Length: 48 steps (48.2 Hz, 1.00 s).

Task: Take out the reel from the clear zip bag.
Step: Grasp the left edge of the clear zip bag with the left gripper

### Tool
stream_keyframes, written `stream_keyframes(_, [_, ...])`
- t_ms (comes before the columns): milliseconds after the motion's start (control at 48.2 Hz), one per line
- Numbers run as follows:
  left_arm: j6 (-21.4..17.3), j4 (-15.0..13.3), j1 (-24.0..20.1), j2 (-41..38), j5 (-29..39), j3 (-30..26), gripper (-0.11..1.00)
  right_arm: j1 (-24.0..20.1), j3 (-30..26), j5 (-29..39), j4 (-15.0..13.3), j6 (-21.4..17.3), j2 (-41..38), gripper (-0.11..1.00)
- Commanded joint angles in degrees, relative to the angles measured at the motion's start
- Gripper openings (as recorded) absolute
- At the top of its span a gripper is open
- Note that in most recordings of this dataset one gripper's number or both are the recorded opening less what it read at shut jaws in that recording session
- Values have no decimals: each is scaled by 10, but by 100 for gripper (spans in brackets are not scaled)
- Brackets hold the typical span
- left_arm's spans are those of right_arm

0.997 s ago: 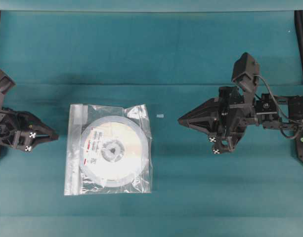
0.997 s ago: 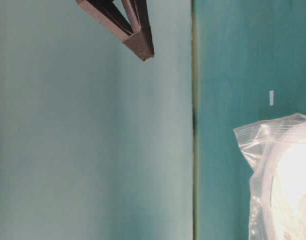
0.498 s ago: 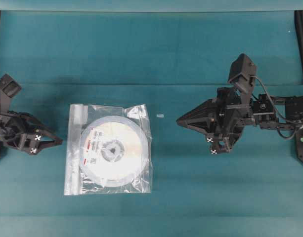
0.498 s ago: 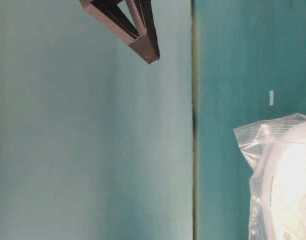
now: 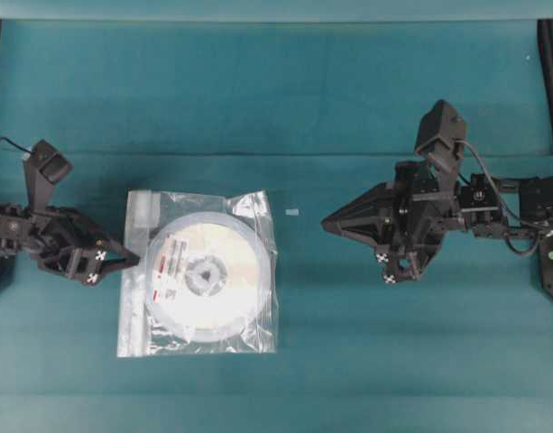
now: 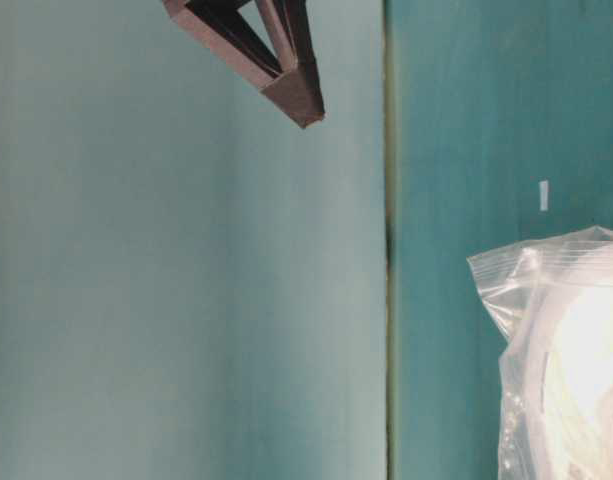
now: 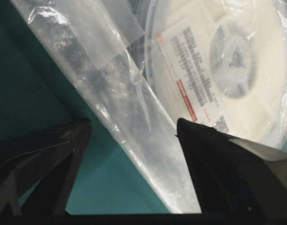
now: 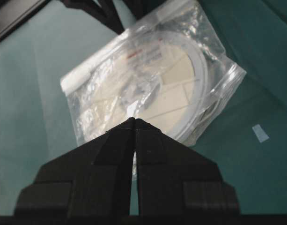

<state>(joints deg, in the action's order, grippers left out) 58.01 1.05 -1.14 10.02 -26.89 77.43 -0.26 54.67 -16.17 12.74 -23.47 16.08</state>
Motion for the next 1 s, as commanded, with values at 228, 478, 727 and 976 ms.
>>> stream_keyframes(228, [-1,1,3,-23,-3,-25,81,-4,-8,-3,2,-4,2,0])
stream_keyframes(478, [-1,2,2,-26,-3,-41,68,-6,-6,-3,2,-4,2,0])
stream_keyframes(727, [0,2,3,-29,0,-47,65,-11,-8,-4,1,-4,-1,0])
stream_keyframes(976, [0,2,2,-25,4,-45,56,-13,-10,-4,1,-4,-4,0])
